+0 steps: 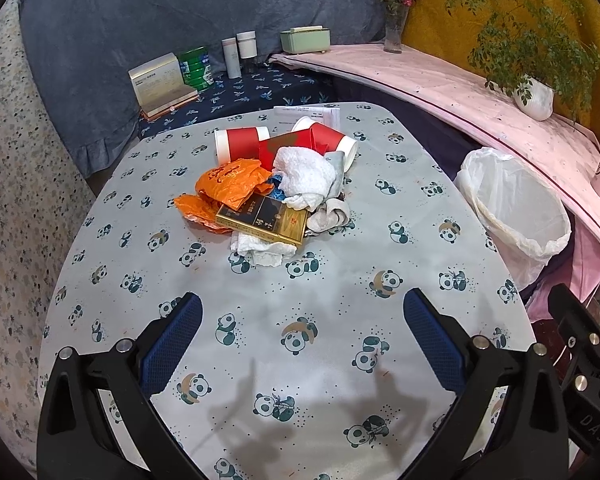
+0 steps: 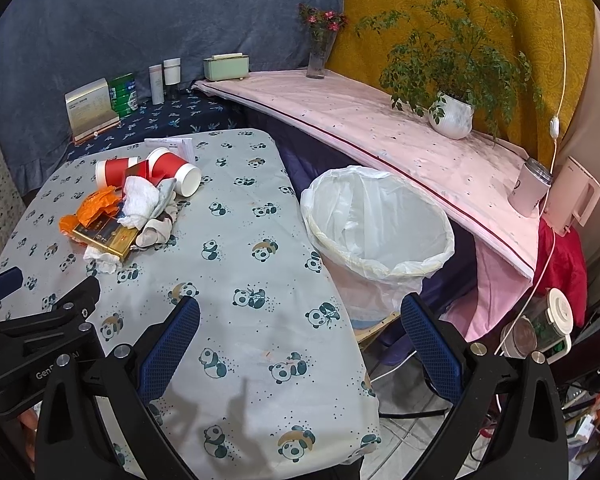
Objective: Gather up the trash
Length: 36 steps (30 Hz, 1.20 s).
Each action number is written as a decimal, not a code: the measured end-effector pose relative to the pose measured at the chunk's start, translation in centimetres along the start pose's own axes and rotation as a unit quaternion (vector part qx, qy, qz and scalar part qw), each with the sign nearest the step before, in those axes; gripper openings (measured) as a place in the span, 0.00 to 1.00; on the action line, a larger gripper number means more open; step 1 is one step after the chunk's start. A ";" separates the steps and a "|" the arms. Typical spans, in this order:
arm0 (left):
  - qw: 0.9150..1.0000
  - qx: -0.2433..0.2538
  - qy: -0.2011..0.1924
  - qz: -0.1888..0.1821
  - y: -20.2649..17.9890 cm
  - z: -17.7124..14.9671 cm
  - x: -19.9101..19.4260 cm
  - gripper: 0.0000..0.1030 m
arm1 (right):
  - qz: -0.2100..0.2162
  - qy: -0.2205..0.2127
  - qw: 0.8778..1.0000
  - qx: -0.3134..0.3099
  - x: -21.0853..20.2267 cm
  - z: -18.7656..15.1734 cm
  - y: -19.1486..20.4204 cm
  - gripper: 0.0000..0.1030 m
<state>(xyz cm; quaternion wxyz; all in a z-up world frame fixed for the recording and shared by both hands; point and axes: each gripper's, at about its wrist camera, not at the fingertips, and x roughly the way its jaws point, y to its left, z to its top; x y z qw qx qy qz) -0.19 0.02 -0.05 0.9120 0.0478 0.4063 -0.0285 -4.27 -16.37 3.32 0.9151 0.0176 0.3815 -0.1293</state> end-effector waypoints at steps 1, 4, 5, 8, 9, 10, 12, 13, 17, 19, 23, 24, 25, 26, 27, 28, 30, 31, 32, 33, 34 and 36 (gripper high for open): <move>1.000 0.000 -0.002 0.000 0.0 0.0 0.0 0.93 | 0.001 0.000 1.000 0.000 0.0 0.0 -0.1 0.94; 1.000 -0.001 -0.003 -0.002 0.0 0.0 0.0 0.93 | 0.000 0.000 1.000 -0.001 0.0 0.0 0.0 0.94; 1.000 -0.001 -0.002 -0.002 0.1 0.0 0.0 0.93 | 0.000 0.000 1.000 -0.001 0.0 0.0 0.1 0.94; 1.000 -0.005 -0.002 -0.003 0.2 0.0 0.0 0.93 | 0.000 0.001 1.000 -0.001 0.0 0.1 0.1 0.94; 1.000 -0.006 -0.004 -0.002 0.3 0.0 0.0 0.93 | 0.000 0.000 1.000 -0.001 0.0 0.1 0.1 0.94; 1.000 -0.006 -0.005 -0.001 0.3 0.0 0.0 0.93 | -0.001 0.000 1.000 -0.001 0.0 0.1 0.1 0.94; 1.000 -0.007 -0.007 -0.001 0.2 0.0 0.0 0.93 | -0.001 0.000 1.000 -0.001 0.0 0.1 0.2 0.94; 1.000 -0.007 -0.008 -0.001 0.3 0.0 -0.1 0.93 | -0.001 0.000 1.000 -0.001 0.0 0.1 0.1 0.94; 1.000 -0.006 -0.008 -0.002 0.2 0.0 -0.1 0.93 | -0.001 0.000 1.000 -0.002 0.0 0.1 0.2 0.94; 1.000 -0.007 -0.011 -0.001 0.3 0.0 -0.2 0.93 | -0.001 0.000 1.000 -0.002 0.0 0.1 0.2 0.94; 1.000 -0.011 -0.018 0.001 0.3 0.0 -0.4 0.93 | -0.001 0.000 1.000 -0.002 0.0 0.1 0.2 0.94; 1.000 -0.011 -0.017 -0.001 0.3 0.0 -0.4 0.93 | -0.001 0.000 1.000 -0.002 0.0 0.1 0.2 0.94; 1.000 -0.010 -0.016 -0.001 0.3 0.0 -0.4 0.93 | -0.001 0.000 1.000 -0.002 0.0 0.1 0.2 0.94; 1.000 -0.010 -0.014 0.000 0.3 0.0 -0.4 0.93 | -0.001 0.000 1.000 -0.002 -0.1 0.1 0.2 0.94; 1.000 -0.009 -0.012 0.001 0.3 0.0 -0.3 0.93 | -0.002 0.000 1.000 -0.002 -0.1 0.1 0.2 0.94; 1.000 -0.008 -0.011 0.000 0.3 0.0 -0.3 0.93 | -0.002 0.000 1.000 -0.002 -0.1 0.1 0.2 0.94; 1.000 -0.005 -0.009 -0.001 0.2 0.0 -0.2 0.93 | -0.001 0.000 1.000 -0.002 0.0 0.1 0.2 0.94; 1.000 -0.003 -0.009 -0.001 0.2 0.0 -0.2 0.93 | -0.002 0.000 1.000 -0.002 0.0 0.1 0.2 0.94; 1.000 -0.002 -0.008 -0.003 0.1 -0.1 -0.2 0.93 | -0.002 0.000 1.000 -0.002 0.0 0.1 0.2 0.94; 1.000 -0.001 -0.007 -0.004 0.0 -0.1 -0.2 0.93 | -0.002 0.000 1.000 -0.002 -0.1 0.1 0.2 0.94; 1.000 0.000 -0.007 -0.005 0.0 -0.1 -0.2 0.93 | -0.002 0.000 1.000 -0.002 -0.1 0.1 0.2 0.94; 1.000 0.001 -0.004 -0.008 -0.1 0.0 -0.2 0.93 | -0.002 0.000 1.000 -0.001 -0.1 0.1 0.2 0.94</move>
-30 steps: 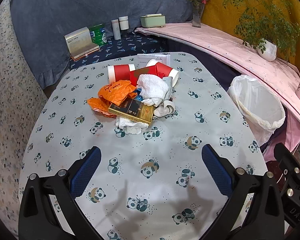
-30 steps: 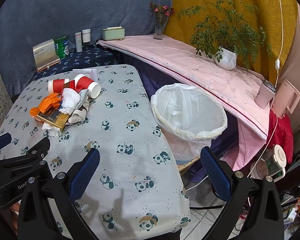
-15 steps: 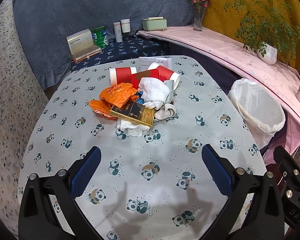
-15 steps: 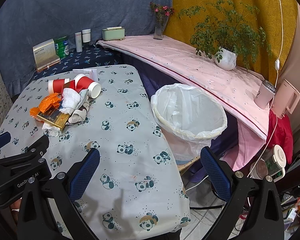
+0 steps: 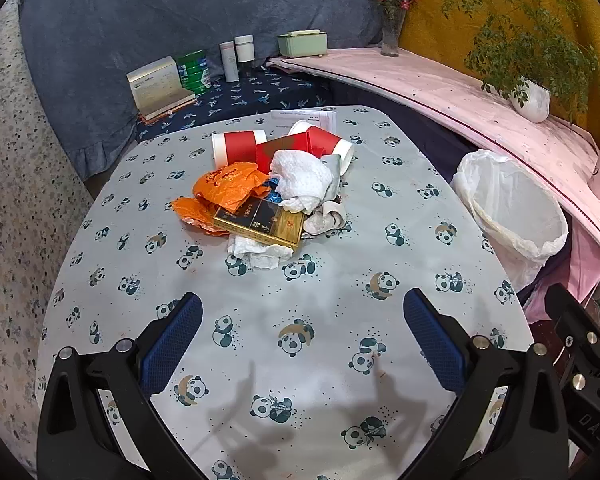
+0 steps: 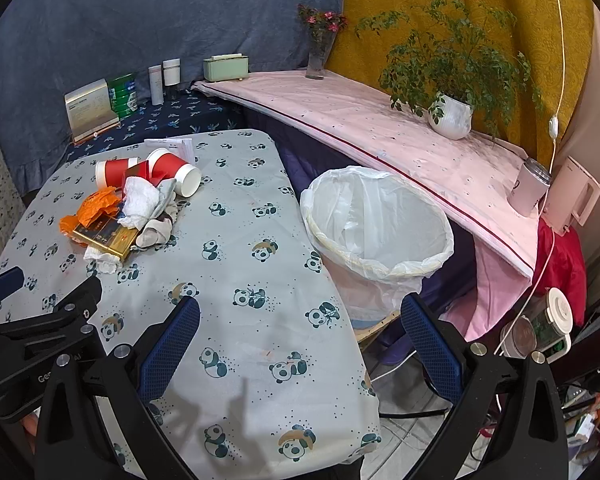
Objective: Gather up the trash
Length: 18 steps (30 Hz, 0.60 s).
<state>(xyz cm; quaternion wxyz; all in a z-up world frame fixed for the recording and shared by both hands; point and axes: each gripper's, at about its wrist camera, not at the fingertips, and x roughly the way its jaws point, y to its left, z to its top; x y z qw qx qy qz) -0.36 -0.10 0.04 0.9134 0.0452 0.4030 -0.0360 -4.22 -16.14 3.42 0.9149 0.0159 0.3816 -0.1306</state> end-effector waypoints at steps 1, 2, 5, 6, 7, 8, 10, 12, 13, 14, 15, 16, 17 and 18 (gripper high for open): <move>1.000 -0.001 0.002 -0.001 0.0 0.0 0.0 0.93 | 0.000 0.000 1.000 0.000 0.0 0.0 0.0 0.94; 1.000 -0.002 0.005 -0.003 0.0 0.0 0.1 0.93 | -0.001 0.000 1.000 -0.001 0.0 0.0 0.0 0.94; 1.000 -0.007 0.009 -0.004 0.3 0.0 0.3 0.93 | -0.001 0.000 1.000 0.000 0.0 0.0 0.0 0.94; 1.000 -0.009 0.009 -0.004 0.4 0.0 0.4 0.93 | -0.001 0.000 1.000 0.001 0.0 0.0 0.0 0.94; 1.000 -0.010 0.010 -0.003 0.4 0.0 0.4 0.93 | -0.001 0.000 1.000 0.001 0.0 0.0 -0.1 0.94; 1.000 -0.011 0.010 -0.003 0.5 -0.1 0.4 0.93 | -0.001 0.000 1.000 0.001 0.0 0.1 0.0 0.94; 1.000 -0.011 0.010 -0.004 0.5 -0.1 0.4 0.93 | -0.001 0.000 1.000 0.001 0.0 0.1 -0.1 0.94; 1.000 -0.009 0.008 -0.003 0.4 -0.1 0.3 0.93 | -0.001 0.000 1.000 0.001 0.0 0.1 -0.1 0.94; 1.000 -0.007 0.006 -0.003 0.4 -0.1 0.3 0.93 | -0.001 0.000 1.000 0.000 0.0 0.1 -0.1 0.94; 1.000 -0.006 0.005 -0.002 0.4 -0.1 0.3 0.93 | -0.002 0.000 1.000 0.000 0.0 0.0 -0.1 0.94; 1.000 -0.005 0.004 -0.003 0.3 -0.1 0.2 0.93 | -0.001 0.000 1.000 0.000 0.0 0.0 -0.1 0.94; 1.000 -0.004 0.003 -0.002 0.3 -0.1 0.2 0.93 | -0.001 0.000 1.000 0.001 0.0 0.0 0.0 0.94; 1.000 -0.004 0.002 -0.002 0.3 -0.1 0.2 0.93 | -0.001 0.000 1.000 0.001 0.0 0.0 -0.1 0.94; 1.000 -0.003 -0.001 -0.002 0.3 -0.1 0.2 0.93 | -0.001 0.000 1.000 0.001 0.0 0.0 0.0 0.94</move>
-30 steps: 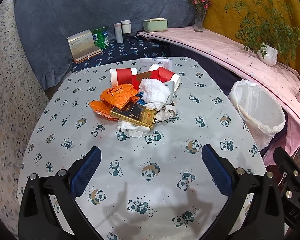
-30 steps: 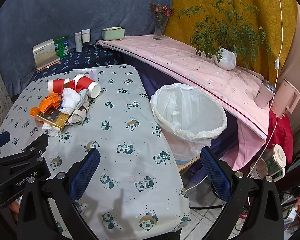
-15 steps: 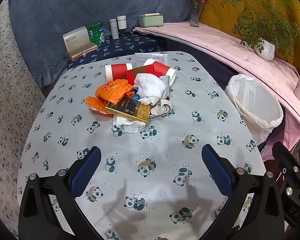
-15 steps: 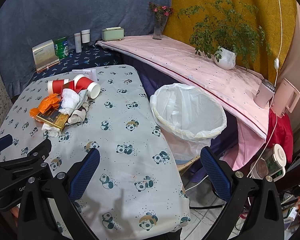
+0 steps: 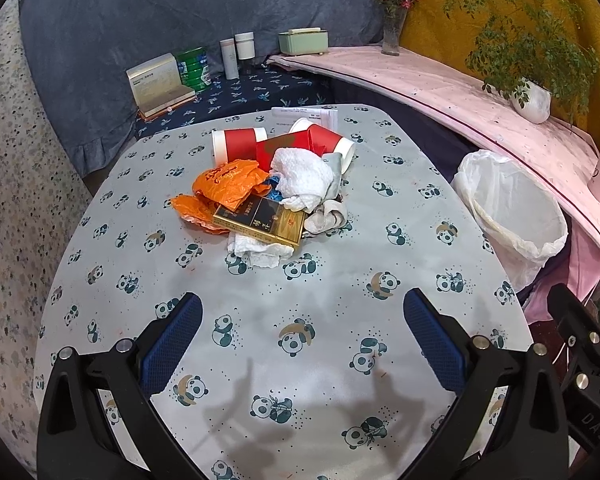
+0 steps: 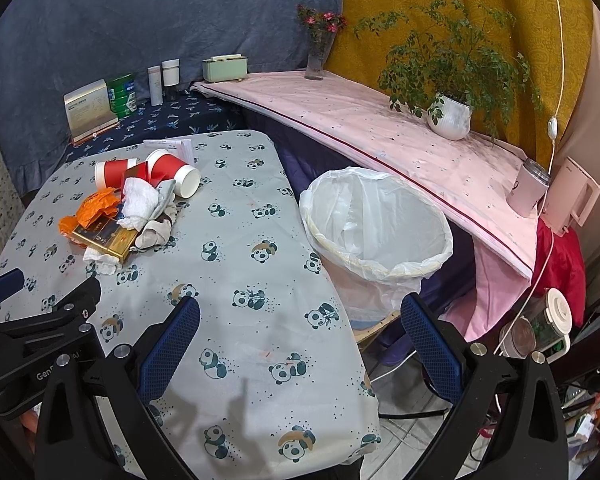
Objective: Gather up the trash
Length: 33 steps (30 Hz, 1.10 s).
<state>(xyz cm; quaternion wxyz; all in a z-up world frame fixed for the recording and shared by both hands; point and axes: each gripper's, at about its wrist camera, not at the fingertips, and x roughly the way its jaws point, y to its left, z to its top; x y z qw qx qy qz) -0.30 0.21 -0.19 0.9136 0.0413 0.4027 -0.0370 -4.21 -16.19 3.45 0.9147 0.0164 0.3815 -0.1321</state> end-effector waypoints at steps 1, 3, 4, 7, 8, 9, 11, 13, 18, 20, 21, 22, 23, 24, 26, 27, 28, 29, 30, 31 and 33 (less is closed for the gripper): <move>1.000 0.001 -0.001 0.001 0.0 0.0 0.0 0.93 | 0.000 0.000 1.000 0.000 0.0 0.0 0.0 0.94; 1.000 0.001 -0.003 0.001 0.0 0.1 0.0 0.93 | -0.001 -0.001 1.000 0.000 0.0 0.1 0.0 0.94; 1.000 0.001 -0.003 0.001 0.0 0.1 0.0 0.93 | -0.001 -0.001 1.000 0.001 0.0 0.1 -0.1 0.94; 1.000 0.000 -0.006 0.002 0.0 0.1 0.0 0.93 | -0.002 -0.001 1.000 0.001 0.0 0.2 -0.1 0.94; 1.000 0.000 -0.007 0.002 0.1 0.1 -0.1 0.93 | -0.002 -0.001 1.000 0.001 0.0 0.2 -0.1 0.94; 1.000 0.000 -0.008 0.002 0.1 0.1 -0.1 0.93 | -0.003 -0.001 1.000 0.000 0.0 0.2 -0.1 0.94; 1.000 -0.003 -0.008 0.001 0.1 0.1 0.0 0.93 | -0.002 -0.001 1.000 0.001 0.0 0.2 -0.1 0.94; 1.000 -0.007 -0.007 -0.002 0.3 0.2 0.1 0.93 | -0.002 -0.001 1.000 0.001 0.0 0.2 -0.1 0.94; 1.000 -0.019 -0.010 -0.004 1.3 0.2 0.5 0.93 | -0.004 -0.002 1.000 0.000 0.3 0.2 0.1 0.94; 1.000 -0.026 -0.007 -0.004 1.9 0.2 0.8 0.93 | -0.004 -0.001 1.000 -0.002 0.6 0.3 0.3 0.94; 0.999 -0.032 -0.004 -0.003 2.4 0.3 1.0 0.93 | -0.005 -0.001 1.000 -0.003 0.7 0.4 0.4 0.94; 0.999 -0.035 -0.003 -0.003 2.8 0.3 1.2 0.93 | -0.005 -0.002 1.000 -0.005 0.8 0.5 0.6 0.94; 0.999 -0.038 -0.003 -0.002 3.2 0.5 1.3 0.93 | -0.004 -0.003 1.000 -0.006 0.9 0.6 0.9 0.94; 0.999 -0.042 0.000 0.001 3.7 0.7 1.6 0.93 | -0.003 -0.004 1.000 -0.008 1.0 0.7 1.2 0.94; 0.999 -0.049 0.006 0.004 4.6 0.9 2.1 0.93 | 0.003 -0.006 1.000 -0.012 1.3 0.9 1.8 0.94; 0.998 -0.055 0.008 0.008 5.3 1.1 2.4 0.93 | 0.006 -0.007 1.000 -0.014 1.5 1.1 2.3 0.94; 0.998 -0.058 0.008 0.012 5.8 1.1 2.6 0.93 | 0.009 -0.007 1.000 -0.018 1.7 1.3 2.8 0.94; 0.998 -0.063 0.008 0.017 6.4 1.2 2.9 0.93 | 0.014 -0.007 1.000 -0.023 1.9 1.5 3.4 0.94; 0.998 -0.067 0.008 0.020 6.9 1.4 3.2 0.93 | 0.018 -0.009 0.999 -0.028 2.1 1.7 4.0 0.93; 0.997 -0.070 0.009 0.024 7.6 1.5 3.6 0.93 | 0.022 -0.011 0.999 -0.032 2.4 1.9 4.6 0.93; 0.996 -0.081 0.013 0.027 9.0 1.7 4.3 0.93 | 0.036 -0.012 0.999 -0.036 2.9 2.4 5.8 0.93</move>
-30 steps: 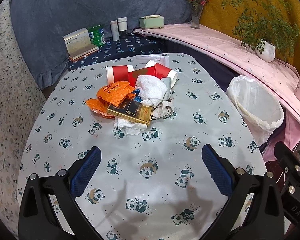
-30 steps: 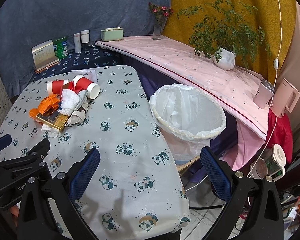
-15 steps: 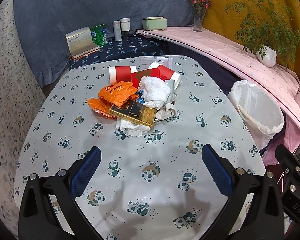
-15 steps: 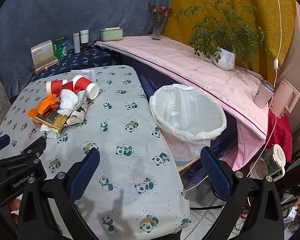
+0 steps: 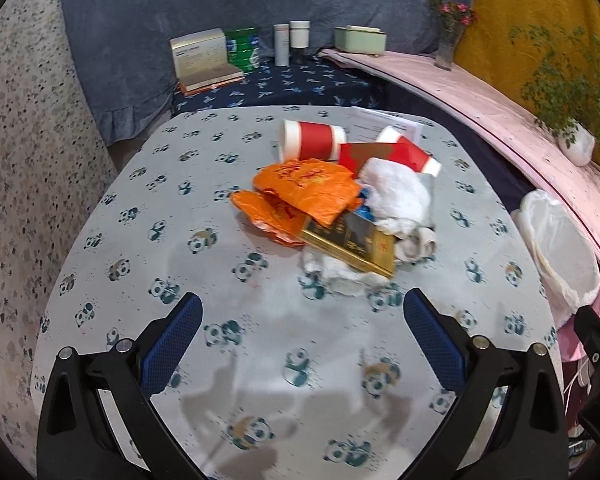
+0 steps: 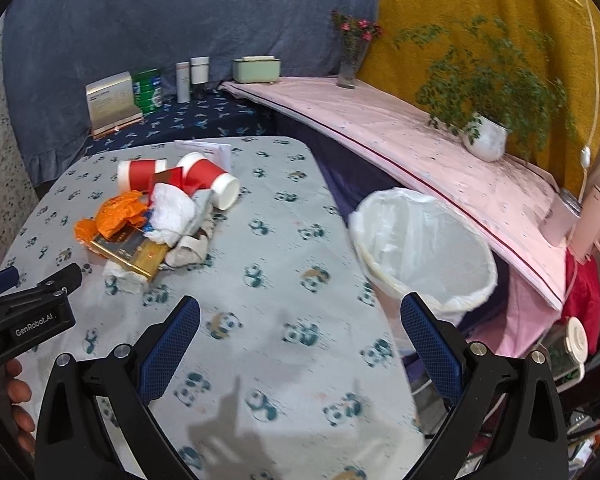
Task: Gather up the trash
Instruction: 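Grasp the orange plastic bag with the left tool while the right tool grasps a white tissue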
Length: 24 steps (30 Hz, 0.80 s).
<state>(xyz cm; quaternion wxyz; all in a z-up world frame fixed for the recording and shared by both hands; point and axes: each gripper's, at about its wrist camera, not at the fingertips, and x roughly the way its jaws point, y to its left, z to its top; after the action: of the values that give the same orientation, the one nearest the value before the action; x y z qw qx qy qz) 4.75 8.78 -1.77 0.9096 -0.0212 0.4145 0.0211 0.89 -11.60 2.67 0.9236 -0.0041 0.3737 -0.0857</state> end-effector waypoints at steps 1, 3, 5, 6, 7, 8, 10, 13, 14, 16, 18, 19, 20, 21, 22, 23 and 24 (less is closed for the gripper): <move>1.000 -0.003 0.001 -0.001 0.4 0.2 0.2 0.93 | 0.009 0.001 1.000 -0.001 0.4 0.3 0.5 0.93; 1.000 -0.007 -0.001 0.003 1.5 0.6 0.9 0.93 | 0.022 0.003 1.000 -0.004 1.4 0.9 1.6 0.92; 1.000 -0.010 -0.001 0.010 2.6 1.0 1.6 0.93 | 0.033 0.006 0.999 -0.008 2.5 1.7 2.8 0.90; 1.000 -0.014 0.002 0.010 3.0 1.2 1.9 0.93 | 0.039 0.007 0.999 -0.010 3.1 2.1 3.4 0.90; 1.000 -0.019 0.006 0.009 3.5 1.4 2.4 0.93 | 0.044 0.009 0.999 -0.012 3.5 2.4 3.9 0.89; 1.000 -0.024 0.009 0.009 4.0 1.6 2.8 0.93 | 0.050 0.010 0.999 -0.014 4.1 2.8 4.5 0.88; 0.999 -0.029 0.012 0.009 4.5 1.8 3.4 0.93 | 0.065 0.011 0.998 -0.018 5.3 3.6 5.5 0.83; 0.999 -0.035 0.017 0.008 5.2 2.1 4.4 0.93 | 0.085 0.013 0.996 -0.023 7.1 4.8 7.2 0.77; 0.999 -0.037 0.018 0.008 5.3 2.3 4.7 0.93 | 0.093 0.014 0.995 -0.025 7.8 5.0 7.8 0.73; 0.999 -0.039 0.020 0.008 5.5 2.5 5.2 0.93 | 0.102 0.021 0.994 -0.028 9.2 5.5 8.9 0.68; 0.999 -0.044 0.024 0.009 5.7 2.7 5.8 0.93 | 0.113 0.027 0.993 -0.028 10.3 5.9 9.8 0.62; 0.998 -0.048 0.027 0.008 6.0 2.9 6.3 0.93 | 0.116 0.032 0.992 -0.029 11.0 6.0 10.4 0.61; 0.998 -0.051 0.028 0.007 6.0 3.0 6.5 0.93 | 0.117 0.035 0.992 -0.030 11.6 6.1 10.9 0.59; 0.998 -0.055 0.029 0.005 6.1 3.3 6.8 0.93 | 0.118 0.038 0.992 -0.032 12.3 6.1 11.4 0.58; 0.998 -0.057 0.029 0.003 6.2 3.5 7.0 0.93 | 0.118 0.041 0.992 -0.036 12.8 6.1 11.8 0.54; 0.998 -0.060 0.029 0.001 6.2 3.9 7.2 0.93 | 0.117 0.046 0.991 -0.039 13.4 6.1 12.2 0.48; 0.998 -0.062 0.029 -0.002 6.1 4.1 7.3 0.93 | 0.118 0.051 0.991 -0.040 13.9 6.0 12.4 0.44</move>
<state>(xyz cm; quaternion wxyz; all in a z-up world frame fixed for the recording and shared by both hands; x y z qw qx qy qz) 12.27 15.27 -4.76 0.8942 -0.0785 0.4384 0.0447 16.74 -1.95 -3.47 0.9060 0.0072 0.4214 0.0391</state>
